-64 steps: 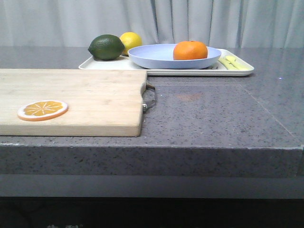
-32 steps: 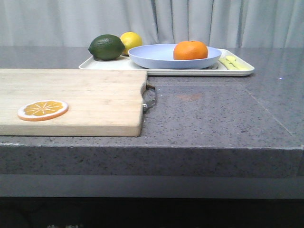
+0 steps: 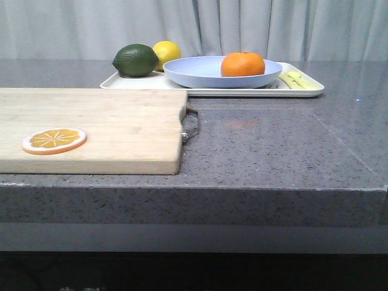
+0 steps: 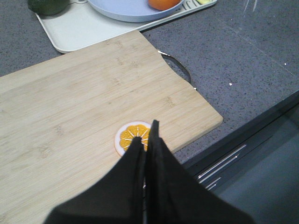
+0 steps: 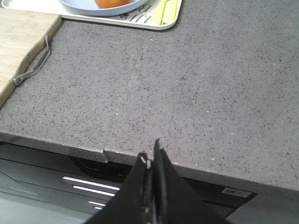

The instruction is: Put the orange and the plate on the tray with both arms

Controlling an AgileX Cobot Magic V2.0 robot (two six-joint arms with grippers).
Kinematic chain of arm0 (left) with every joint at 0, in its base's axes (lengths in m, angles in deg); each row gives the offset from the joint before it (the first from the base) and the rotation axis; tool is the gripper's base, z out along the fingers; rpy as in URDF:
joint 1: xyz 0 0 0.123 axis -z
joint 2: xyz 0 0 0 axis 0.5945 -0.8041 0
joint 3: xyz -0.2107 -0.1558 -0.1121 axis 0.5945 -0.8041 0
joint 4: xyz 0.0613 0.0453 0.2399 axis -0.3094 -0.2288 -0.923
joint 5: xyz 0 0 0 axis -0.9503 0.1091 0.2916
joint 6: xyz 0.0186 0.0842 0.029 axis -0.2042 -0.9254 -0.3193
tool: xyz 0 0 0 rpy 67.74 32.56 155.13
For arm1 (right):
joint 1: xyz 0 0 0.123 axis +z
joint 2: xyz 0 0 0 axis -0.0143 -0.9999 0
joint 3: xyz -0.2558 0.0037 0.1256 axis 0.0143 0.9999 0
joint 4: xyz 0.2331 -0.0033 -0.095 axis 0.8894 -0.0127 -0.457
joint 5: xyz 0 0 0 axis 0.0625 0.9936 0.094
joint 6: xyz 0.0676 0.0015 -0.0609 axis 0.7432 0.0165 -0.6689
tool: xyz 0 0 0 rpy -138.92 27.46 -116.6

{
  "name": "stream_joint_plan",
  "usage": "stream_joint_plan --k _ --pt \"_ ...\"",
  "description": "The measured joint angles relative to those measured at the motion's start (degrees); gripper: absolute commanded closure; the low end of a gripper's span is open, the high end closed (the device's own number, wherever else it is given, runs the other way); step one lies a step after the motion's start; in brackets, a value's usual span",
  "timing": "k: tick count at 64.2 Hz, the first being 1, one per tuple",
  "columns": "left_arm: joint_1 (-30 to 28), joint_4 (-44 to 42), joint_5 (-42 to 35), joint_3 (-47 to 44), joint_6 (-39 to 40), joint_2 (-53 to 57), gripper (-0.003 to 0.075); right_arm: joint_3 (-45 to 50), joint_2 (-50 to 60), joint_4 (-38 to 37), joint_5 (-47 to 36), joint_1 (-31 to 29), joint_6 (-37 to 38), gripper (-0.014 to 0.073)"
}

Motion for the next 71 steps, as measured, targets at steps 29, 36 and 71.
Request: stream_joint_plan --k 29,36,71 --pt "-16.1 -0.2 -19.4 -23.1 0.0 22.8 0.0738 0.0 0.0 0.0 0.0 0.0 0.0 0.0663" --pt "-19.9 0.0 -24.4 -29.7 0.0 29.0 0.0738 0.0 0.0 0.0 0.0 0.0 0.0 0.0663" --pt "-23.6 -8.7 -29.2 -40.2 13.5 37.2 0.0738 0.0 0.0 -0.1 0.0 0.0 -0.1 0.0663"
